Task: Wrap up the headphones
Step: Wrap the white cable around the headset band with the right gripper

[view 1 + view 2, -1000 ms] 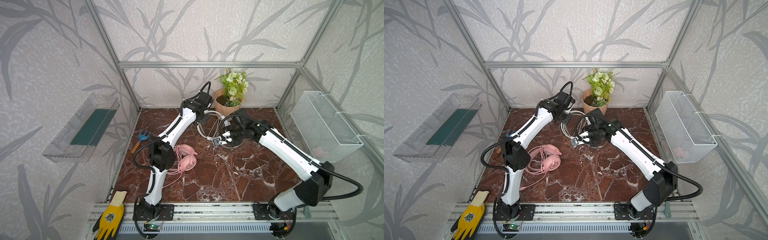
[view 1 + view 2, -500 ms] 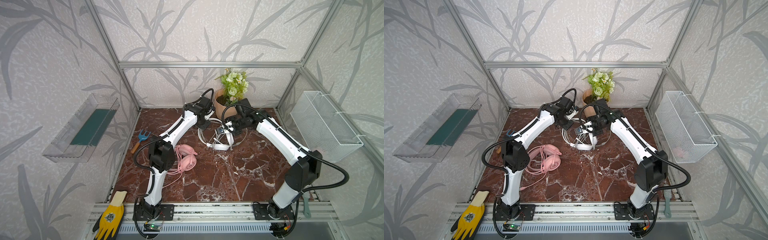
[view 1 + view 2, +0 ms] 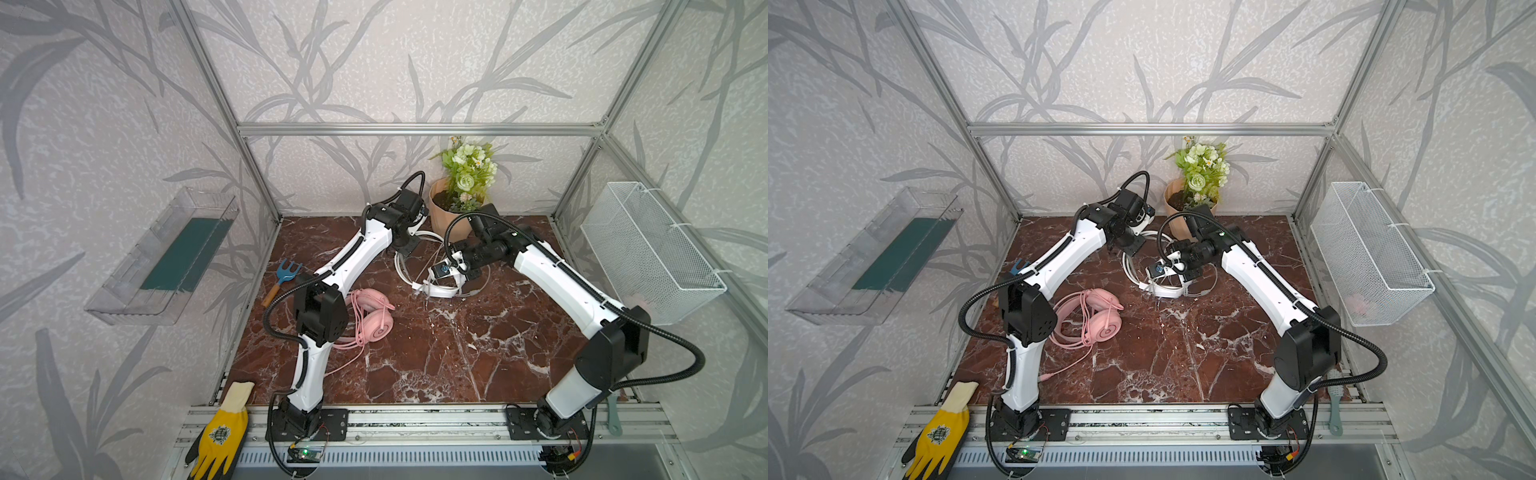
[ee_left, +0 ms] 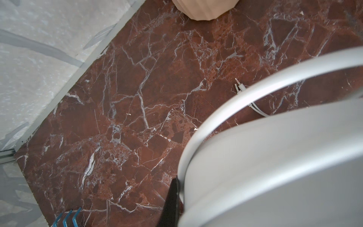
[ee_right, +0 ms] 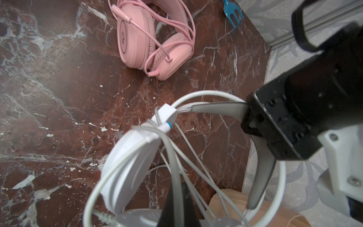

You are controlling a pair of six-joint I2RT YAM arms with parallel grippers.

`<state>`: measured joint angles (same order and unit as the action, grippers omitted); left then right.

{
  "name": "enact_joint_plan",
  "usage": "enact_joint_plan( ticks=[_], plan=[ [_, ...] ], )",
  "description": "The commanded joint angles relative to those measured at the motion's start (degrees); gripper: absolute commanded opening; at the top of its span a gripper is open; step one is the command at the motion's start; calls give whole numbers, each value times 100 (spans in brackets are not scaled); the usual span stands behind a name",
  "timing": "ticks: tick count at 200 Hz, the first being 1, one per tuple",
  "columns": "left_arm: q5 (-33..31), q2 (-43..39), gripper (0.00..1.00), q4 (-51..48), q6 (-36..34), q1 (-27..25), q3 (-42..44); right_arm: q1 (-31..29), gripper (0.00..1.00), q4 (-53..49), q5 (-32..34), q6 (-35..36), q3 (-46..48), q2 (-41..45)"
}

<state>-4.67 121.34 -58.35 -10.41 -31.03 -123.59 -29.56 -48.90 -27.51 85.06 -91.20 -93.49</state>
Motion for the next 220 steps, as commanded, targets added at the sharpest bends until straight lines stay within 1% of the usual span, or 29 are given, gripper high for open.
enact_joint_plan(
  ticks=[1, 26, 51, 78, 82, 95, 108, 116, 130, 160, 194, 220],
  plan=[
    [39, 85, 0, -103, 195, 3, -297, -251, 0, 172, 10, -162, -3, 174],
    [4, 100, 0, -165, 248, 3, -327, -403, 0, 128, 43, -345, -281, -19],
    [-61, 103, 0, -263, 268, 0, -324, -518, 0, -83, 181, -314, -544, -268],
    [37, 39, 0, -304, 135, -13, -246, -520, 0, -190, 539, -404, -818, -398],
    [32, 33, 0, -300, 120, -17, -222, -516, 0, -247, 584, -418, -900, -578],
    [35, 15, 0, -292, 82, -14, -196, -516, 0, -436, 804, -428, -1171, -760],
    [129, -4, 0, -326, -8, -24, -176, -520, 0, -550, 1097, -479, -1387, -896],
    [320, -12, 0, -380, -140, -14, -167, -504, 0, -567, 1236, -483, -1462, -948],
    [489, -72, 0, -384, -247, -24, -73, -435, 0, -518, 1318, -424, -1472, -952],
    [629, -202, 0, -388, -405, -26, 194, -151, 0, -206, 1065, -358, -1291, -822],
    [1023, -390, 0, -311, -567, -25, 442, 205, 0, -1, 686, -192, -1223, -859],
    [1150, -427, 0, -326, -576, -26, 454, 558, 3, 131, 78, -315, -1288, -973]
  ],
)
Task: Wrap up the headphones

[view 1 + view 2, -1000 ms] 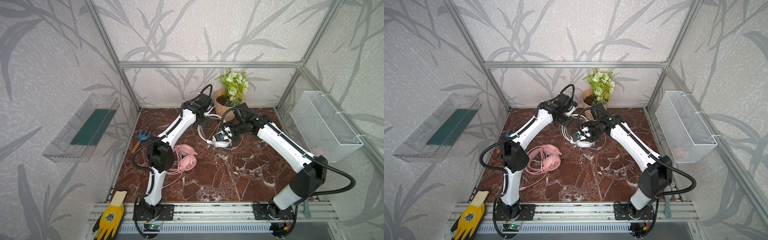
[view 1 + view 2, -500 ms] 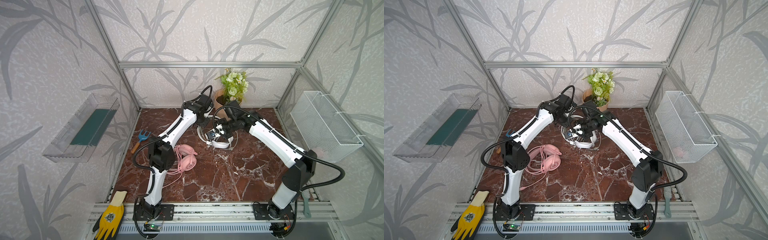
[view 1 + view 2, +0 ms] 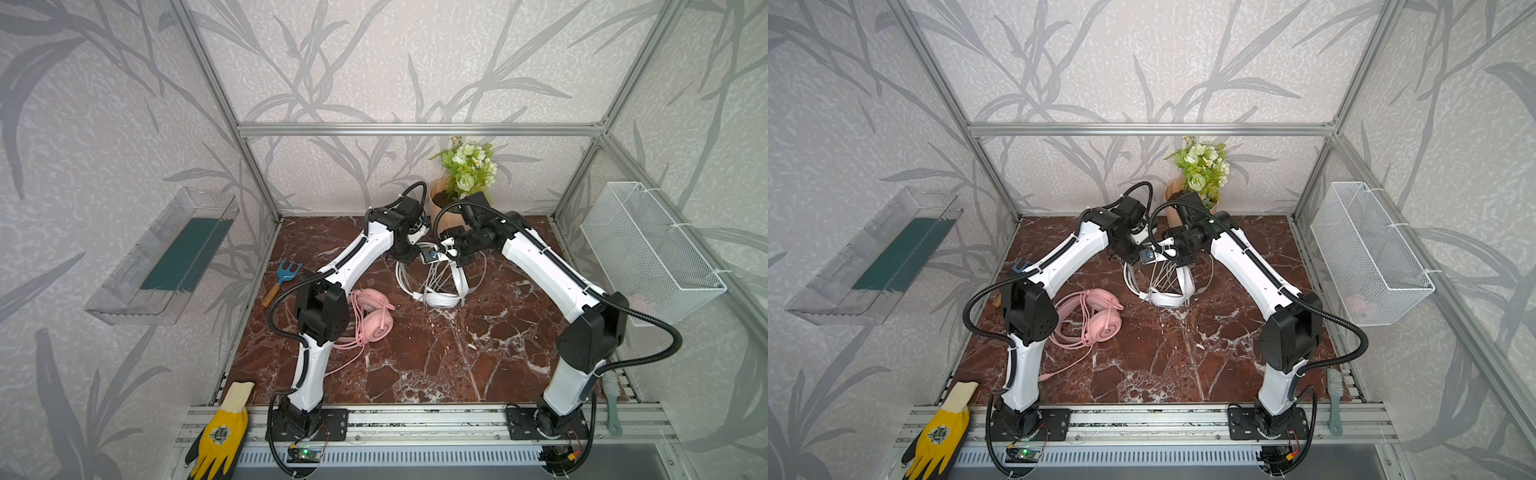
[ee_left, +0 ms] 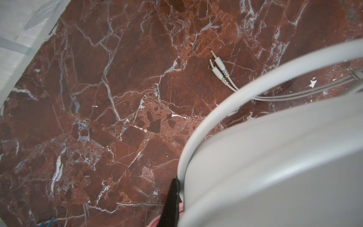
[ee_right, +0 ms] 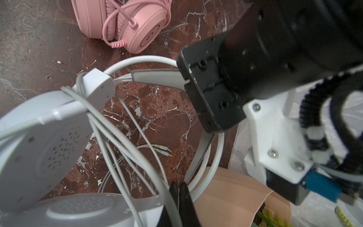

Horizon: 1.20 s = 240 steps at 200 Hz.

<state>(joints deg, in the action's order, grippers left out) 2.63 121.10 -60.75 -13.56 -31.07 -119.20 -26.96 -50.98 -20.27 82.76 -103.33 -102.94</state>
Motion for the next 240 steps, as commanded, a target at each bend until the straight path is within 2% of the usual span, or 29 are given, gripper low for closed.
enact_joint_plan(
  ticks=[1, 18, 34, 43, 78, 96, 126, 150, 183, 193, 214, 224, 240],
  plan=[
    [425, -407, 0, -86, -265, -22, 17, 311, 3, 341, -667, -94, -74, -35],
    [577, -440, 0, -84, -272, -15, 30, 460, 9, 338, -894, -202, -198, -204],
    [647, -445, 0, -60, -246, -17, 11, 507, 23, 208, -984, -224, -350, -394],
    [665, -432, 0, -66, -234, -20, -15, 508, 27, 149, -1042, -225, -384, -468],
    [777, -424, 0, -85, -199, 4, -65, 617, 35, 341, -1380, -531, -248, -534],
    [876, -430, 0, -99, -191, 20, -57, 826, 37, 552, -1780, -843, -134, -483],
    [1097, -440, 0, -94, -150, 78, -46, 1277, 50, 1067, -2471, -1429, 217, -357],
    [1245, -447, 0, -69, -103, 129, -54, 1653, 63, 1960, -3096, -2002, 817, -187],
    [1370, -456, 0, -71, -44, 183, -77, 2062, 75, 3680, -3625, -3380, 1722, 130],
    [1411, -462, 0, -63, -26, 197, -70, 2133, 83, 4050, -3619, -3719, 1883, 194],
    [1514, -467, 0, -57, 28, 222, -94, 2224, 89, 4626, -3455, -4381, 2143, 260],
    [1600, -481, 0, -42, 61, 244, -87, 2293, 100, 4906, -3386, -4828, 2269, 273],
    [1698, -515, 0, 8, 132, 274, -101, 2383, 99, 5493, -3193, -5535, 2572, 361]
  ],
)
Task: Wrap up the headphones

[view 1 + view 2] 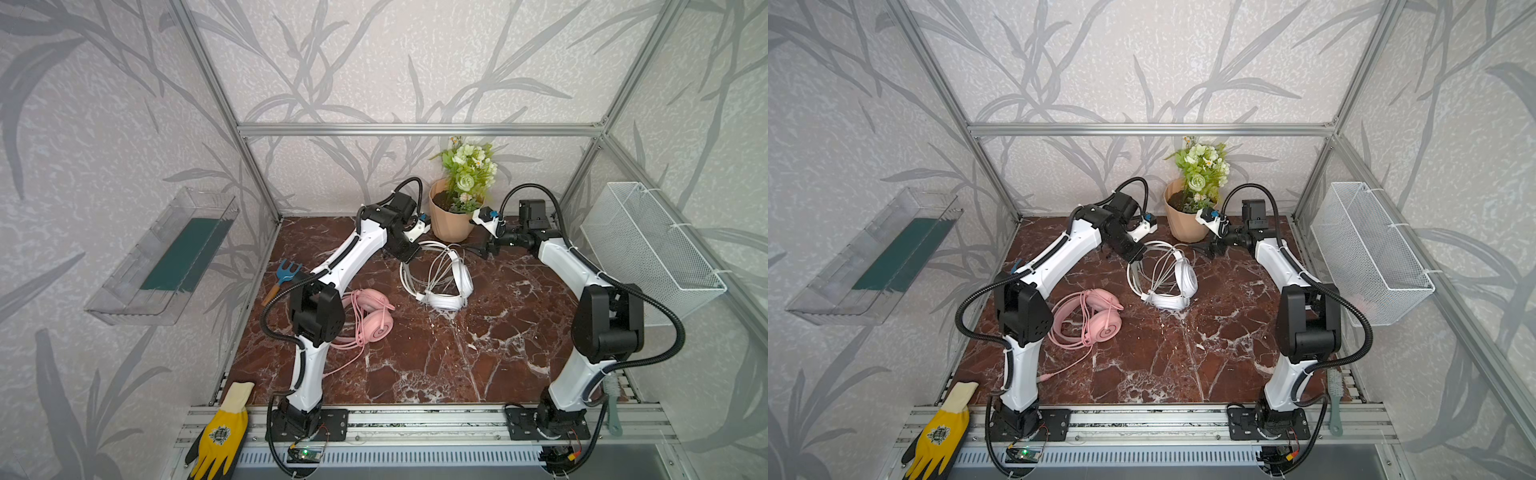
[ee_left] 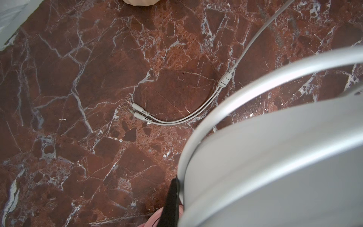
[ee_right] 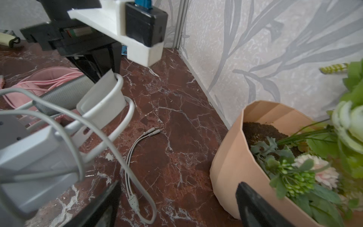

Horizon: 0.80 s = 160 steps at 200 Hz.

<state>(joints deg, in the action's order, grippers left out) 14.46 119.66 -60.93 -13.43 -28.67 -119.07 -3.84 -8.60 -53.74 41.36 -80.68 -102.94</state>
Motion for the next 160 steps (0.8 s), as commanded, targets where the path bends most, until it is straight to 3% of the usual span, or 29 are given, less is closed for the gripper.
enact_joint_plan(
  ticks=[1, 33, 75, 127, 160],
  plan=[
    [524, -372, 0, 27, 125, 44, -111, 73, 99, 1291, 175, -1434, 334, 370],
    [754, -425, 0, 63, 272, 137, -165, 111, 99, 2711, 1066, -2732, 1313, 789],
    [1096, -459, 0, 98, 371, 220, -274, 120, 99, 3489, 2456, -4161, 2295, 1156],
    [1247, -503, 0, 304, 720, 289, -455, 94, 99, 4253, 2519, -5648, 3244, 1314],
    [1460, -540, 0, 575, 1045, 360, -469, -196, 100, 4847, 2902, -6110, 3745, 1242]
  ],
)
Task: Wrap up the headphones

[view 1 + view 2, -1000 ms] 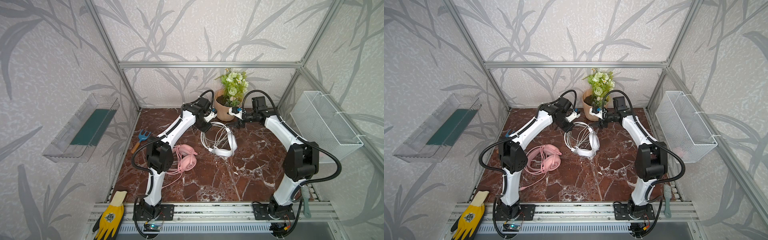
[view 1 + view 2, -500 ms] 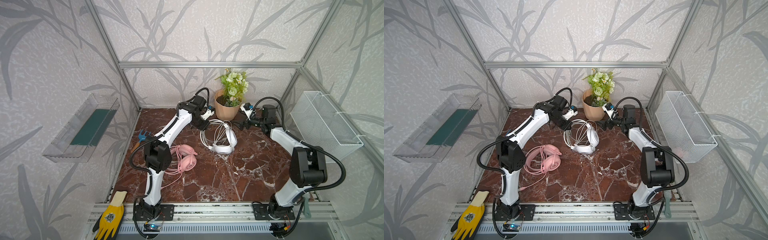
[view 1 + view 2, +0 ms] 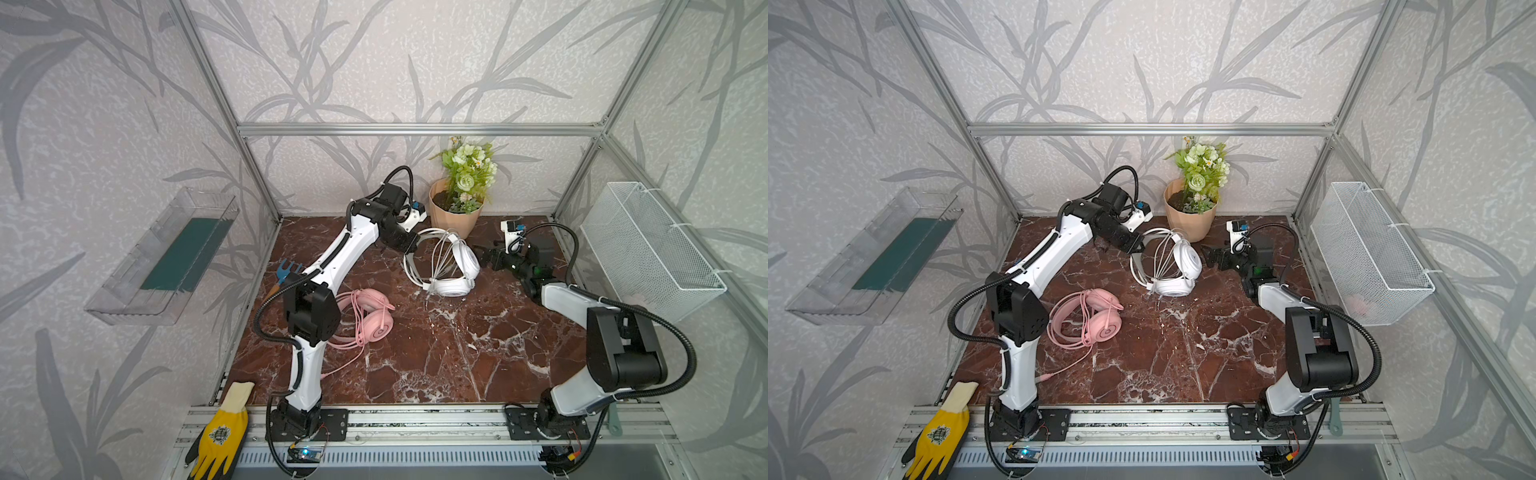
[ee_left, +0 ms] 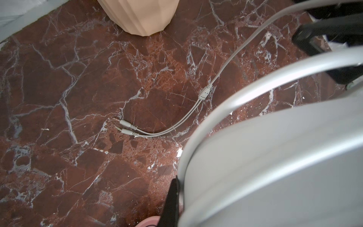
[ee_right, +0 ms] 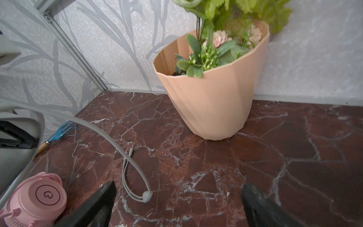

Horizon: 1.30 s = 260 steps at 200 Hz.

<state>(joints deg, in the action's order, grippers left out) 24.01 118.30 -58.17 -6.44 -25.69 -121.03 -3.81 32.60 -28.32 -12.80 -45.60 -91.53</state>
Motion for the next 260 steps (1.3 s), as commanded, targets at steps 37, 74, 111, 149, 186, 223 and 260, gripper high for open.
enact_joint_plan(
  ticks=[37, 74, 111, 149, 186, 223, 260],
  plan=[
    [561, -448, 0, 385, 515, 78, -331, -854, 100, 1686, 938, -1131, 531, -267],
    [535, -500, 0, 359, 570, 76, -386, -1382, 99, 2478, 1436, -1620, 491, -985],
    [583, -562, 0, 352, 619, 78, -424, -1701, 95, 3299, 1965, -1977, 314, -1855],
    [651, -625, 0, 338, 652, 74, -439, -1905, 95, 3210, 2298, -2028, -152, -2310],
    [697, -628, 0, 377, 692, 75, -439, -2140, 94, 3361, 2371, -2227, -672, -2899],
    [701, -681, 0, 390, 721, 85, -430, -2319, 89, 3156, 2690, -2333, -1116, -3259],
    [684, -738, 0, 453, 766, 82, -396, -2420, 80, 3072, 2761, -2530, -1328, -3482]
  ],
)
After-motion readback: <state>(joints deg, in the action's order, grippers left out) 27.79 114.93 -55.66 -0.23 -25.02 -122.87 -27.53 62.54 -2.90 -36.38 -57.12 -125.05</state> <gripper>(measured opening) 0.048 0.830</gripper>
